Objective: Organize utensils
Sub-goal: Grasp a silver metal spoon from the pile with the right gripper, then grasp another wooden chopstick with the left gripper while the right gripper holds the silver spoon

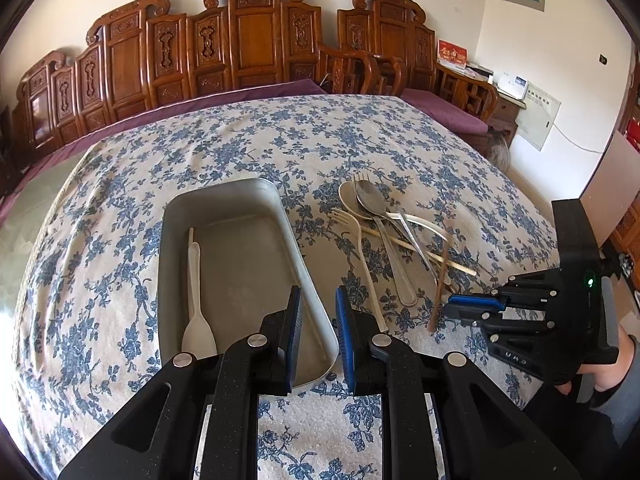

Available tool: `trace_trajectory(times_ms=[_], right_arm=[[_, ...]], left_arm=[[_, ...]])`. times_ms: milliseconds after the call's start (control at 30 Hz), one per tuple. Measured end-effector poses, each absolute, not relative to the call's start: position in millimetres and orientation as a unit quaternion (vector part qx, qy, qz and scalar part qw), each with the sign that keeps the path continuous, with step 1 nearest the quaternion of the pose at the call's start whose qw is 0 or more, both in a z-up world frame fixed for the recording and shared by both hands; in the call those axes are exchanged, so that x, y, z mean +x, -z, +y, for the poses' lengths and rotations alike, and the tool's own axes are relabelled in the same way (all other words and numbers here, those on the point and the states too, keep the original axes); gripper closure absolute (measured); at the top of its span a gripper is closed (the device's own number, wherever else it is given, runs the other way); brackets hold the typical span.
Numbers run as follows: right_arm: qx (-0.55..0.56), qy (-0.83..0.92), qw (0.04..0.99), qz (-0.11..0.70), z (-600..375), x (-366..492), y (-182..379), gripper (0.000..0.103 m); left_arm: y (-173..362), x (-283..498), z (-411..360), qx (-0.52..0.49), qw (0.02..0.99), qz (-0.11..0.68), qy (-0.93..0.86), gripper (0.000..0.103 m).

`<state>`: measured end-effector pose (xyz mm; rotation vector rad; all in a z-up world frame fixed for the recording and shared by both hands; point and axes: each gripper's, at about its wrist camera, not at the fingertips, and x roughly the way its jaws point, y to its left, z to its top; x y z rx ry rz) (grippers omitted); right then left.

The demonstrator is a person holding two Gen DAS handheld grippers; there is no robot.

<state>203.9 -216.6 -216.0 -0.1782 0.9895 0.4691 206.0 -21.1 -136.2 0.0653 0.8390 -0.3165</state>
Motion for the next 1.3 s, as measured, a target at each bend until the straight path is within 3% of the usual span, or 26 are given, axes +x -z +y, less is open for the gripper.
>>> trace_trajectory(times_ms=[333,1033,1300], right_arm=[[-0.097,-0.221,0.863,0.443,-221,199,203,0.102],[-0.081,-0.263,0.898,0.343,-206,222,94,0.102],[-0.100,-0.236,0.905,0.339,-234,213,83,0.102]], left_arm=[[140,205,-30,0.039,0.899,0.407,0.155,0.087],[139,207,-32,0.040,0.902,0.404,0.149,0.087],[140,200,-38,0.042,0.900,0.407,0.149,0.087]])
